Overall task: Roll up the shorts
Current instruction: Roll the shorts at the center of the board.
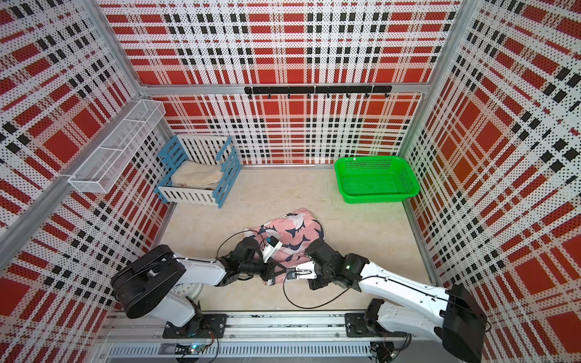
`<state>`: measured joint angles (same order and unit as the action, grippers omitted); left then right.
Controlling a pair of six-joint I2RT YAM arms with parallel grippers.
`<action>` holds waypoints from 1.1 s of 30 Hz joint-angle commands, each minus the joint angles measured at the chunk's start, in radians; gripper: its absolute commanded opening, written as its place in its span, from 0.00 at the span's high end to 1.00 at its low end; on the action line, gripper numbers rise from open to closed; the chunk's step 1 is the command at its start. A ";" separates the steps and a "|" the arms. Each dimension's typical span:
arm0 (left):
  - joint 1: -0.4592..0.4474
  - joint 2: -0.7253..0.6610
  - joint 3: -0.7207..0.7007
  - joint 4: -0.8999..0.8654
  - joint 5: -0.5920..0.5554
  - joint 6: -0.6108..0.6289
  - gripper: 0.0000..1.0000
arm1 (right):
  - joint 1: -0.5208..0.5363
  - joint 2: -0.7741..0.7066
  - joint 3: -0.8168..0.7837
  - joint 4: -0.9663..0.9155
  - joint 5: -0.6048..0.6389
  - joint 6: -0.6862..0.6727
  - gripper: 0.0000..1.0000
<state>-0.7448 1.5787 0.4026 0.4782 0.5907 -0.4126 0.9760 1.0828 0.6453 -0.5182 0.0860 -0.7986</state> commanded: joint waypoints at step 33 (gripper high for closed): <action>-0.372 -0.594 -0.163 -0.004 -0.810 0.459 0.56 | -0.144 0.321 0.182 -0.206 -0.382 0.224 1.00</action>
<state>-1.0489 1.0863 0.3054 0.3168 -0.0326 -0.1162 0.8490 1.4059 0.7876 -0.6174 -0.1272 -0.6586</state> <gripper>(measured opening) 0.442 0.103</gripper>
